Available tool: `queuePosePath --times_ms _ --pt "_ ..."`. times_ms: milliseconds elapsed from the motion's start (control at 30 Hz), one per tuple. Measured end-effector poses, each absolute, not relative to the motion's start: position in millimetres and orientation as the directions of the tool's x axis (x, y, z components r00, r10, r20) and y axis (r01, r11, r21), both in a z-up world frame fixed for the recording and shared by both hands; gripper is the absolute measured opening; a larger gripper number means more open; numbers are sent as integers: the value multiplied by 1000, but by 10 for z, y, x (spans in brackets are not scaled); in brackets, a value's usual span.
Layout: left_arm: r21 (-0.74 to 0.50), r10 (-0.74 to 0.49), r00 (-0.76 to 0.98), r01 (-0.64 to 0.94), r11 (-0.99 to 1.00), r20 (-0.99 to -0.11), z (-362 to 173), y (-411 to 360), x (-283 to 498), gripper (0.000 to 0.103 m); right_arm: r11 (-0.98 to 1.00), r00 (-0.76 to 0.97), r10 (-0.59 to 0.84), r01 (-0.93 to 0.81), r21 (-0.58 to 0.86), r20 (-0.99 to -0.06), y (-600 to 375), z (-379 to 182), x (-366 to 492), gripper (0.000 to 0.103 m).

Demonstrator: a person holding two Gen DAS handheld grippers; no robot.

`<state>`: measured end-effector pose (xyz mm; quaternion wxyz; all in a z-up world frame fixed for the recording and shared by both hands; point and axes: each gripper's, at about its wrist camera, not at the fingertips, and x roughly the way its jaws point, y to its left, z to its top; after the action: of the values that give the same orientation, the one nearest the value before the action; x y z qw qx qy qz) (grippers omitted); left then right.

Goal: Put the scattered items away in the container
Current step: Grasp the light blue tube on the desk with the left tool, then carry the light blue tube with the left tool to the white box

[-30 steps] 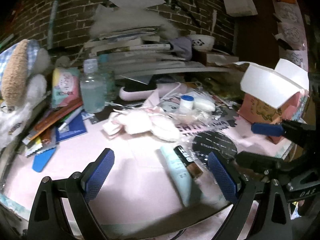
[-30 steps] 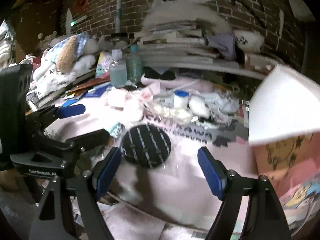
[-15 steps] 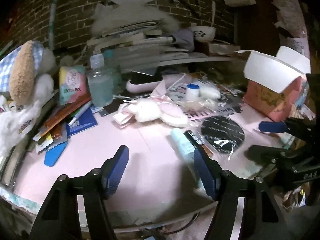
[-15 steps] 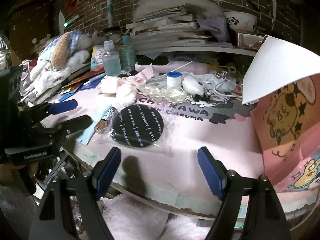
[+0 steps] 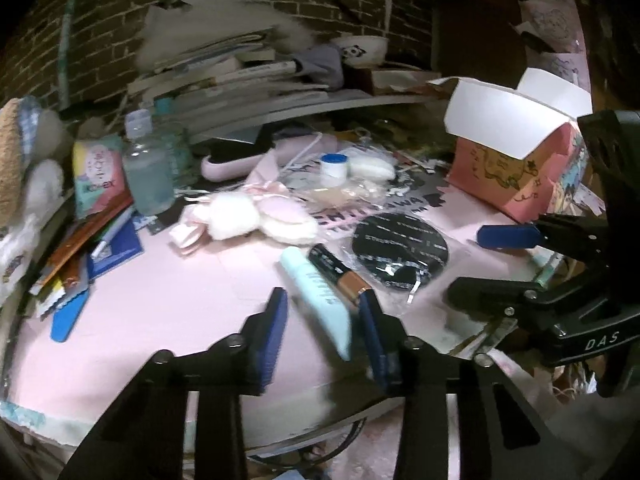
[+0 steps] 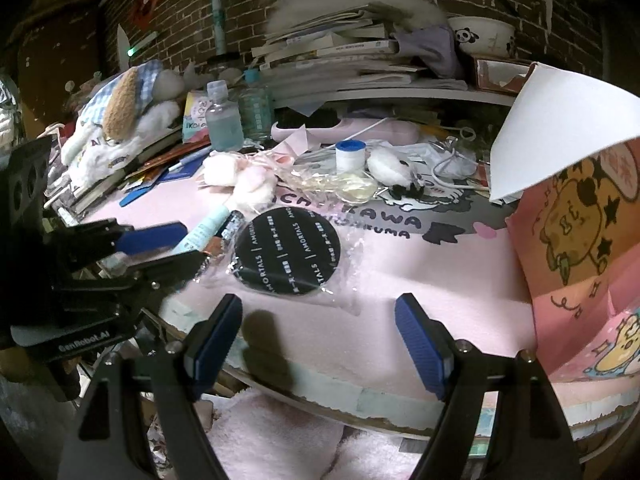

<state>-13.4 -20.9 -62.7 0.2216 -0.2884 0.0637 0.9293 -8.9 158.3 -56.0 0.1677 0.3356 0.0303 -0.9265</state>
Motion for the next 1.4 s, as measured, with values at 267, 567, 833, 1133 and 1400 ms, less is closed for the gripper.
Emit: queuePosePath --times_ms 267,567,833,1133,1400 --pt "1 353 -745 -429 -903 -566 -609 -223 -159 10 -942 -721 -294 330 63 -627 1597 -560 -88 77" --pt "-6 333 -758 -399 -917 -560 -591 -351 -169 7 -944 -726 -294 321 72 -622 1633 -552 -91 77" --pt "0 330 -750 -402 -915 -573 -620 -326 -185 7 -944 -726 -297 321 76 -620 1634 -558 -97 77" --pt "0 336 -756 -406 -914 -562 -631 -258 -242 7 -944 -727 -296 320 77 -619 1630 -556 -92 77" --pt "-4 326 -761 -391 -920 -562 -606 -248 -268 7 -946 -735 -294 314 77 -611 1642 -549 -93 77"
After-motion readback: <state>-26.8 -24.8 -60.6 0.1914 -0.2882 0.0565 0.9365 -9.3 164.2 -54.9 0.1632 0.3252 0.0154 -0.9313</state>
